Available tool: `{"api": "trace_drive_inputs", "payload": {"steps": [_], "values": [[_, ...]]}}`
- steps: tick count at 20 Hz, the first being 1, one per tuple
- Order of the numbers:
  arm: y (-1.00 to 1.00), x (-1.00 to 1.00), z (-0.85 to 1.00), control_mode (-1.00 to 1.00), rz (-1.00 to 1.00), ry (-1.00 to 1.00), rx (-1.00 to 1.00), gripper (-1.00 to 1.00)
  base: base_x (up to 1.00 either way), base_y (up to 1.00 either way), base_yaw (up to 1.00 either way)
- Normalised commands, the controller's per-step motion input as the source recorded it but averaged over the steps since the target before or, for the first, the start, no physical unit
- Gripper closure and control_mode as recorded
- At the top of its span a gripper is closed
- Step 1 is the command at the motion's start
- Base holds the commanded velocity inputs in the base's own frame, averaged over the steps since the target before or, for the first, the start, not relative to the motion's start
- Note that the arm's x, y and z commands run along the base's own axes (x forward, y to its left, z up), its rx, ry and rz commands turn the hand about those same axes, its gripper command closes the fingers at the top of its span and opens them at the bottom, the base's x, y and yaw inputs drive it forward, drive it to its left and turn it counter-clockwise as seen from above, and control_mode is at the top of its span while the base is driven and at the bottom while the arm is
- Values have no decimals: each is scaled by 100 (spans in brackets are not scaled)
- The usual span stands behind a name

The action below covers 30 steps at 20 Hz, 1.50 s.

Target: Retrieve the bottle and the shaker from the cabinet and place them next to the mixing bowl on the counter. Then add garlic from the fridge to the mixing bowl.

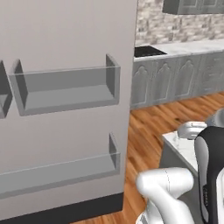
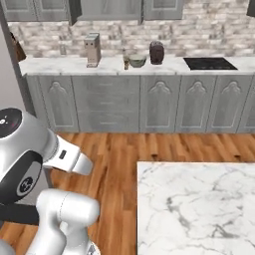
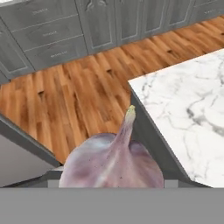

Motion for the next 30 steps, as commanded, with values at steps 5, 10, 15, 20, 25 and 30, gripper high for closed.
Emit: {"api": "trace_drive_inputs", "payload": {"steps": [5, 10, 15, 20, 25, 30], "values": [[0, 0, 0, 100, 0, 0, 0, 100, -82, 8, -10], [0, 0, 0, 100, 0, 0, 0, 100, -100, -14, -16], [0, 0, 0, 100, 0, 0, 0, 100, -100, 0, -42], [0, 0, 0, 100, 0, 0, 0, 100, -100, 0, -49], [0, 0, 0, 100, 0, 0, 0, 100, -100, -5, -42], [0, 0, 0, 100, 0, 0, 0, 100, -33, -69, -21]]}}
